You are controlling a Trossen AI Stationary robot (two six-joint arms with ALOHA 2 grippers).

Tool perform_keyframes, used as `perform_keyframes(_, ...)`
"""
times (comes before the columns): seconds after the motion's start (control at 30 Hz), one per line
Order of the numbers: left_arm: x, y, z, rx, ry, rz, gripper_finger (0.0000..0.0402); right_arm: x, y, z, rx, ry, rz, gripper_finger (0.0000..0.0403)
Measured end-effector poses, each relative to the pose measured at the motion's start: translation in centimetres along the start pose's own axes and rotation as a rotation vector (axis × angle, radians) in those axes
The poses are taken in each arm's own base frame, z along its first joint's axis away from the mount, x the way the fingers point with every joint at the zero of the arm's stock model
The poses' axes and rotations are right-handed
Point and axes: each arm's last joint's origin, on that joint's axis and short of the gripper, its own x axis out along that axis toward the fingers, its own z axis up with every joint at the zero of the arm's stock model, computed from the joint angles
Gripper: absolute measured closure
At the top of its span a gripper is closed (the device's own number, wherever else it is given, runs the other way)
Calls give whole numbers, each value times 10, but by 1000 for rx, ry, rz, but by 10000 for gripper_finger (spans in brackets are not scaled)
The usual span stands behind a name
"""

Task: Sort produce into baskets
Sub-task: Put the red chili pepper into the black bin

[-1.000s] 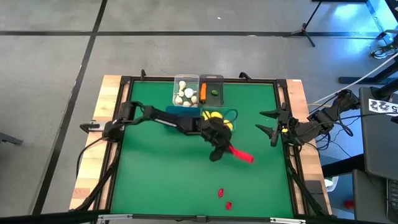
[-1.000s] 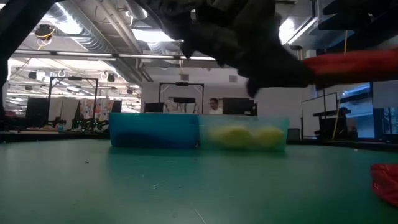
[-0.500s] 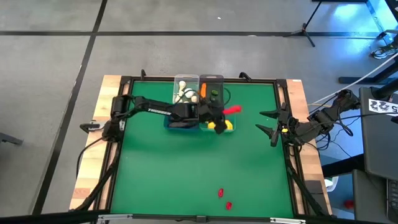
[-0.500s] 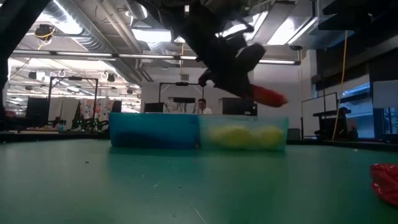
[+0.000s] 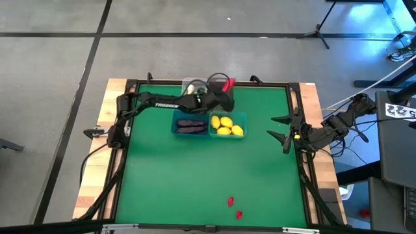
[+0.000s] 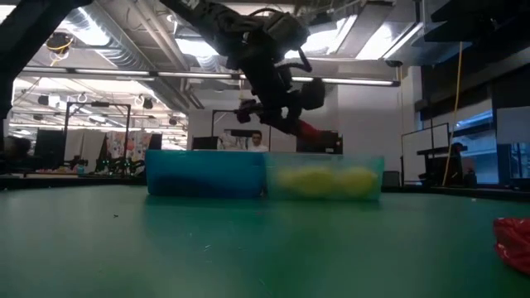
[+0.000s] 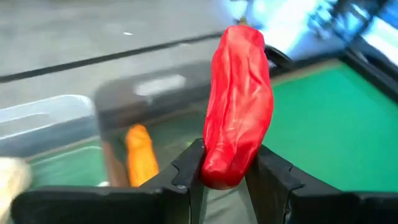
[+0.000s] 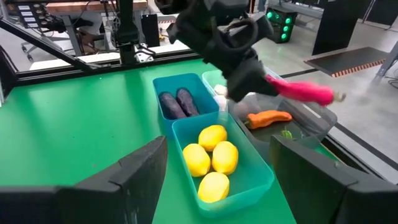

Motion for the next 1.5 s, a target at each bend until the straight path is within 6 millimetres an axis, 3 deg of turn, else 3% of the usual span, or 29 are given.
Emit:
perform_keyframes(0.33,2,4,-4,-186,5,54,304,0,0,-1,-5,4,-2,123)
perform_keyframes(0.53,-1,12,-15,-344,26,180,304,0,0,-1,-5,4,-2,123)
perform_keyframes(0.97,2,10,-18,-461,90,134,304,0,0,-1,-5,4,-2,123)
perform_keyframes(1.5,6,1,-14,-348,82,17,304,0,0,-1,-6,4,-1,123)
